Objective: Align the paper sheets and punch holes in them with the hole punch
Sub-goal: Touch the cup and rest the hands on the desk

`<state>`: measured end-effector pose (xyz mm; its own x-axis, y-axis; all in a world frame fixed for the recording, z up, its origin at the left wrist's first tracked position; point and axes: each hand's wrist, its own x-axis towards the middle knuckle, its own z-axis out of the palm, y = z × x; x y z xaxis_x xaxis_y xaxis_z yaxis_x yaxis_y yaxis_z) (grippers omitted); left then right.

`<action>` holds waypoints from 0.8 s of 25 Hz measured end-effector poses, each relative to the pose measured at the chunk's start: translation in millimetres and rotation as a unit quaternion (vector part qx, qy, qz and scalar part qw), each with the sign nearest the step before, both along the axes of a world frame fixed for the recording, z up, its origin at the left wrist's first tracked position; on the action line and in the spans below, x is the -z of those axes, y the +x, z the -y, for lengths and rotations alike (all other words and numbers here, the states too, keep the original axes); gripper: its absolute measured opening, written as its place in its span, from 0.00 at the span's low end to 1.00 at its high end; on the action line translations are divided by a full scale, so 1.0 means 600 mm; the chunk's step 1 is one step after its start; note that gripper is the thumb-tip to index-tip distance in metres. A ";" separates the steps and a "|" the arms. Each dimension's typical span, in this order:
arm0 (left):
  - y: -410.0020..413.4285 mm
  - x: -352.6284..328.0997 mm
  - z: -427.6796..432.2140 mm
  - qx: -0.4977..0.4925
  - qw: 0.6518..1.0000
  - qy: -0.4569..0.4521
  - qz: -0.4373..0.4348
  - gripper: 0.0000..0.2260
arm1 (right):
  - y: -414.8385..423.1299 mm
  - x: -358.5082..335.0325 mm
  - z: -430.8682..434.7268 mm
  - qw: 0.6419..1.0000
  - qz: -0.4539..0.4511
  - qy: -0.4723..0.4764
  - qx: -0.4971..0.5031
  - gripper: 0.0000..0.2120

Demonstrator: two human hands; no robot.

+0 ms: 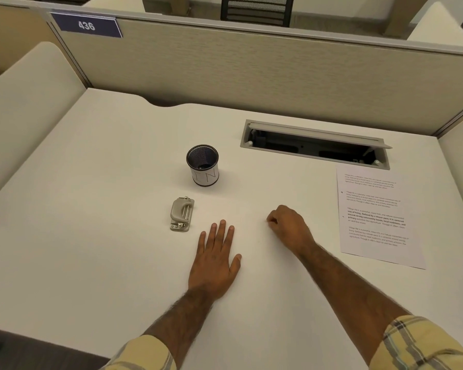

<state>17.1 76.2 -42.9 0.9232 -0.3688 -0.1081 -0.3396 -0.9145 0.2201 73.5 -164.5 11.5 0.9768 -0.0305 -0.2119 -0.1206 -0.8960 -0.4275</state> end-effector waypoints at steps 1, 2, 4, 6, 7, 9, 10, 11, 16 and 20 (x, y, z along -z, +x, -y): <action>0.000 0.000 0.000 0.000 1.000 0.004 -0.001 0.32 | 0.002 -0.004 -0.006 0.998 0.003 -0.047 -0.029 0.10; 0.000 0.000 0.000 0.000 1.000 0.007 -0.001 0.32 | 0.003 -0.007 -0.011 0.993 0.007 -0.103 -0.064 0.09; -0.001 0.000 0.000 0.000 1.000 0.011 0.000 0.32 | 0.005 -0.017 -0.021 0.973 0.008 -0.194 -0.126 0.08; -0.001 0.000 0.000 0.000 1.000 0.009 0.000 0.32 | 0.009 -0.028 -0.033 0.955 0.006 -0.245 -0.164 0.09; 0.000 0.000 0.000 0.000 1.000 0.008 0.001 0.32 | 0.012 -0.031 -0.039 0.947 0.008 -0.264 -0.184 0.10; 0.000 -0.001 0.001 0.000 1.000 0.007 0.002 0.32 | 0.017 -0.034 -0.050 0.927 0.022 -0.299 -0.227 0.11; -0.001 -0.002 0.001 0.001 1.000 0.006 0.001 0.32 | 0.019 -0.034 -0.055 0.919 0.032 -0.310 -0.243 0.10; -0.001 -0.002 0.001 0.001 1.000 0.004 0.000 0.32 | 0.021 -0.034 -0.058 0.912 0.039 -0.319 -0.254 0.10; 0.000 -0.004 0.002 -0.001 1.000 0.003 -0.003 0.32 | 0.028 -0.026 -0.064 0.895 0.051 -0.346 -0.279 0.10; -0.001 -0.006 0.001 -0.001 1.000 0.000 0.001 0.32 | 0.048 -0.026 -0.049 0.924 0.004 -0.288 -0.250 0.07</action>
<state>16.3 75.8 -39.5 0.9243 -0.3667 -0.1059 -0.3379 -0.9152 0.2194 102.1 -135.0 27.4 0.9010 0.3188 -0.2941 0.3703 -0.9185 0.1390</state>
